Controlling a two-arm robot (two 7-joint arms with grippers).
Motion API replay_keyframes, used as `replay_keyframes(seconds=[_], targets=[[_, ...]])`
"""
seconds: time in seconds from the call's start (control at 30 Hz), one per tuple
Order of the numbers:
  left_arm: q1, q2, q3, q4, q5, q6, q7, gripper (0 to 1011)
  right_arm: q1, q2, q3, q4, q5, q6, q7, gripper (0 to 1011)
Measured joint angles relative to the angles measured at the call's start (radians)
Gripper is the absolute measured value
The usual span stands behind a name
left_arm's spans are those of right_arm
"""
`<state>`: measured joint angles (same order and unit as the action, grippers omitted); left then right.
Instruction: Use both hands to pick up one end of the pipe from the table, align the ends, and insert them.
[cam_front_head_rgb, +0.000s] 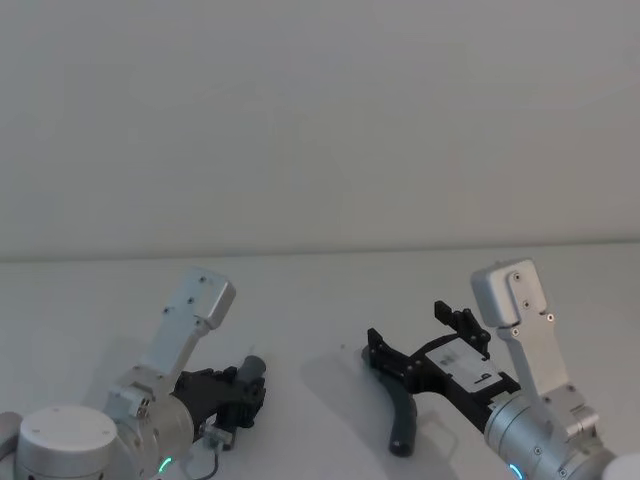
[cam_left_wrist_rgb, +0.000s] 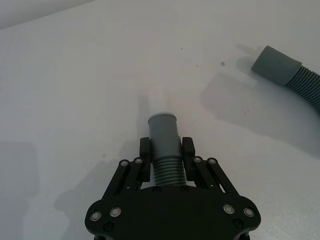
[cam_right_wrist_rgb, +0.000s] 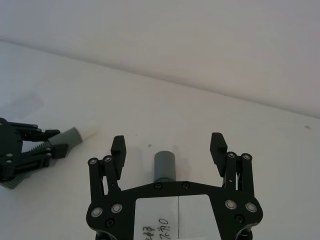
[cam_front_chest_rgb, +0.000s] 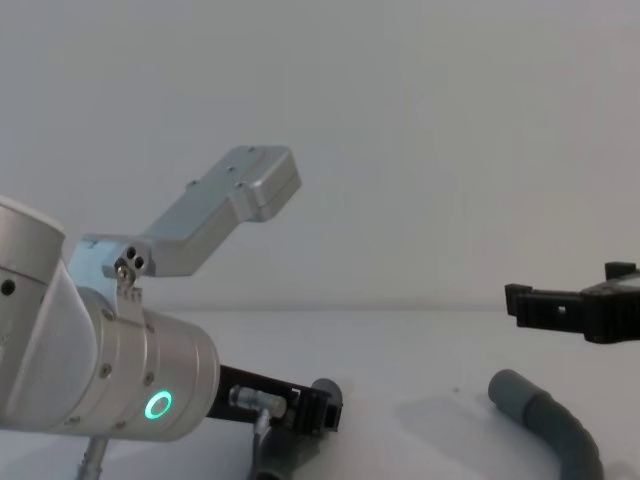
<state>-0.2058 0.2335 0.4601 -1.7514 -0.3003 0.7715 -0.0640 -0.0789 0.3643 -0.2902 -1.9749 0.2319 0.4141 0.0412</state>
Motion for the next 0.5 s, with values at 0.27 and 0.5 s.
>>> replay_keyframes(seconds=[0.27, 0.5], targets=[[0.0, 0.0, 0.0, 0.0, 0.0, 0.0, 0.0, 366, 0.006, 0.007, 0.002, -0.012, 0.003, 0.057, 0.02, 1000], [0.0, 0.0, 0.0, 0.0, 0.0, 0.0, 0.0, 366, 0.015, 0.019, 0.003, -0.009, 0.012, 0.101, 0.049, 1000]])
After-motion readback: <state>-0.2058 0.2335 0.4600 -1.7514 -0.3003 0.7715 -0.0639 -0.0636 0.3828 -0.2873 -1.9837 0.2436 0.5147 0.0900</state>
